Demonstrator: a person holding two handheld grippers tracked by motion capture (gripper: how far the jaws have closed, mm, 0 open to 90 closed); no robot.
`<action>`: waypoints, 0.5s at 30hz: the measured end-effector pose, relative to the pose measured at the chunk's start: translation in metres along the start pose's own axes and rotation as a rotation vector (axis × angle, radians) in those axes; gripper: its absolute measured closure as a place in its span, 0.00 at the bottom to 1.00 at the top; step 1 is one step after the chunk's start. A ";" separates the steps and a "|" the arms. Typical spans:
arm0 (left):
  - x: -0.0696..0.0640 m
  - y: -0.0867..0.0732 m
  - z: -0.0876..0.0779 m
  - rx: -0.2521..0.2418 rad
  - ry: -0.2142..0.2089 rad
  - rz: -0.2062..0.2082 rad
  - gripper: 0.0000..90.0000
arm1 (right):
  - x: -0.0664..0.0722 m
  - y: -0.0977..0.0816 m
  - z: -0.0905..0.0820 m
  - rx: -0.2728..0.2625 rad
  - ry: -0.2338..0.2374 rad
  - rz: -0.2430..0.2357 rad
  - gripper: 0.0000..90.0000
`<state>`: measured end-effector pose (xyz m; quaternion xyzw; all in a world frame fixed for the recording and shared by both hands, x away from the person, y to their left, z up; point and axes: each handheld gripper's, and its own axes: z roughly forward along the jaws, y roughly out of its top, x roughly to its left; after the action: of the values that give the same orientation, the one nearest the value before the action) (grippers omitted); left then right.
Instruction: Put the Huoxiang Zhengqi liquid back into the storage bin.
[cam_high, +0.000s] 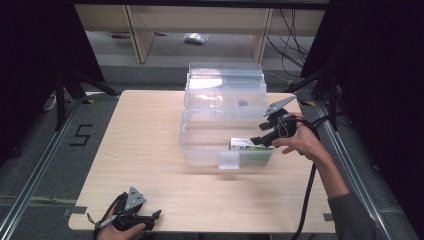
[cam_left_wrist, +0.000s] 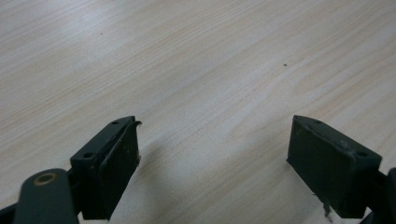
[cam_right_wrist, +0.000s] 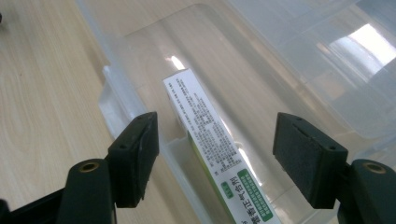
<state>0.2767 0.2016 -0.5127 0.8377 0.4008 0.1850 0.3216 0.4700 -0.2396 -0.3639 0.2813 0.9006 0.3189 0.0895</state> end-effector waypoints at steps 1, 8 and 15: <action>0.000 0.000 0.000 -0.001 0.000 0.001 0.18 | 0.001 -0.002 -0.001 -0.012 -0.013 0.022 0.34; -0.001 0.000 0.000 -0.002 -0.001 -0.004 0.18 | 0.010 -0.008 0.001 -0.073 -0.017 0.076 0.31; -0.001 0.000 0.002 -0.012 0.007 -0.017 0.18 | 0.014 -0.016 0.002 -0.138 -0.036 0.119 0.29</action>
<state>0.2768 0.2001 -0.5139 0.8316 0.4079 0.1875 0.3270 0.4513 -0.2408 -0.3752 0.3330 0.8565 0.3799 0.1055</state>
